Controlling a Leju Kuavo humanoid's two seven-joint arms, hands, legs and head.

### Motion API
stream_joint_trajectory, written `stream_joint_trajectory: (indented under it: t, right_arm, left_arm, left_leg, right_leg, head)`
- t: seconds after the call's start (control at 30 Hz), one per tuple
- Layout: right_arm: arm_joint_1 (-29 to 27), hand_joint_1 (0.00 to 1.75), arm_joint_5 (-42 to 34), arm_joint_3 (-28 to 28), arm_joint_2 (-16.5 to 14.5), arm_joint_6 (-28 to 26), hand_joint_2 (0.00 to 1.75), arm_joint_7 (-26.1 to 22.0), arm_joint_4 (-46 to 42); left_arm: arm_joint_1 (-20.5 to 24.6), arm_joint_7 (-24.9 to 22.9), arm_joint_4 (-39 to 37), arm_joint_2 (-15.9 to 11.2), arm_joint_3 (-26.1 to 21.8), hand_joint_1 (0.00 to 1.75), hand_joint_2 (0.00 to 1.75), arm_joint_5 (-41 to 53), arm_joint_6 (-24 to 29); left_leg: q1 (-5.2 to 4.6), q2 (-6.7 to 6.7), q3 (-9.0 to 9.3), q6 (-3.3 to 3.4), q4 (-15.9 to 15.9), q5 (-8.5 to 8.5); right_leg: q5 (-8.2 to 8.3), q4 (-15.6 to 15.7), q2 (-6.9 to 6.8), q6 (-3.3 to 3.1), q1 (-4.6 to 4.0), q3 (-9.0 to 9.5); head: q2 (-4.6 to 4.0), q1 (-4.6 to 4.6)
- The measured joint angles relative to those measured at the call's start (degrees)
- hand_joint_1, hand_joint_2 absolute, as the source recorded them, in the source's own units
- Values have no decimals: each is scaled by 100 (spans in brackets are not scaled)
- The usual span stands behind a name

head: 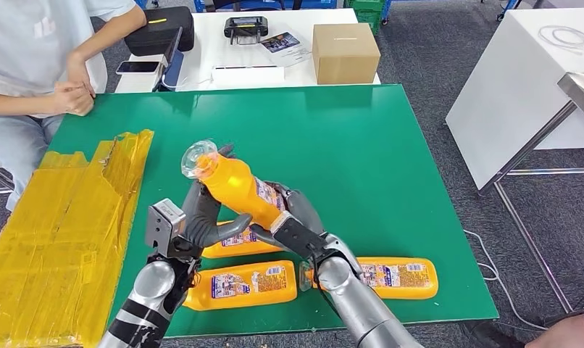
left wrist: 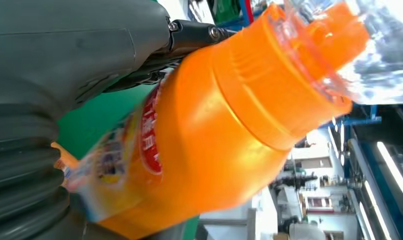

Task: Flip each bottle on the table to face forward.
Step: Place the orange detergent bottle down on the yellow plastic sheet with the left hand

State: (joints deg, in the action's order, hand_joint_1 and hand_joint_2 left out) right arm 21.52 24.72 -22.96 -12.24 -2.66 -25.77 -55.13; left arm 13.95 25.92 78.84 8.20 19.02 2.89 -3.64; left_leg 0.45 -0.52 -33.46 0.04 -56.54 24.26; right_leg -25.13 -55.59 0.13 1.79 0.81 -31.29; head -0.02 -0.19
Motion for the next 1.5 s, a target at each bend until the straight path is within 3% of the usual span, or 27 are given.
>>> stream_joint_trajectory:
  t: [0.27,0.5,0.63,1.33,1.47,1.5]
  right_arm:
    - [119,151,27,-260,-37,96,175,-11,264]
    - [180,159,24,-390,-52,133,175,-31,390]
    - [212,163,4,-397,-52,128,175,-38,475]
    - [258,172,-25,-496,-119,36,175,-125,707]
    - [265,3,-46,-502,-120,-10,175,-159,699]
    - [264,0,-58,-503,-120,-26,175,-167,684]
  left_arm:
    - [161,-1,-242,6,28,0,175,67,69]
    - [287,13,-504,42,5,3,175,360,484]
    - [304,108,-576,90,-46,175,175,270,539]
    - [106,317,-468,239,-240,175,175,5,800]
    - [90,374,-411,239,-231,175,175,271,1033]
    - [87,393,-388,239,-221,175,175,417,1153]
  left_leg:
    - [0,-1,0,1,0,-2]
    - [0,-1,-1,1,0,-2]
    - [0,-1,-1,1,0,-2]
    - [0,-1,-1,1,0,-2]
    - [0,-1,-1,1,0,-2]
    - [0,0,-1,1,0,-2]
  right_leg:
    - [0,0,0,0,0,0]
    - [0,0,0,0,0,0]
    - [0,0,0,0,0,0]
    - [0,0,0,0,0,0]
    - [0,0,0,0,0,0]
    - [0,0,0,0,0,0]
  head:
    - [0,1]
    - [0,0]
    - [0,-1]
    - [0,-1]
    - [0,-1]
    - [0,-1]
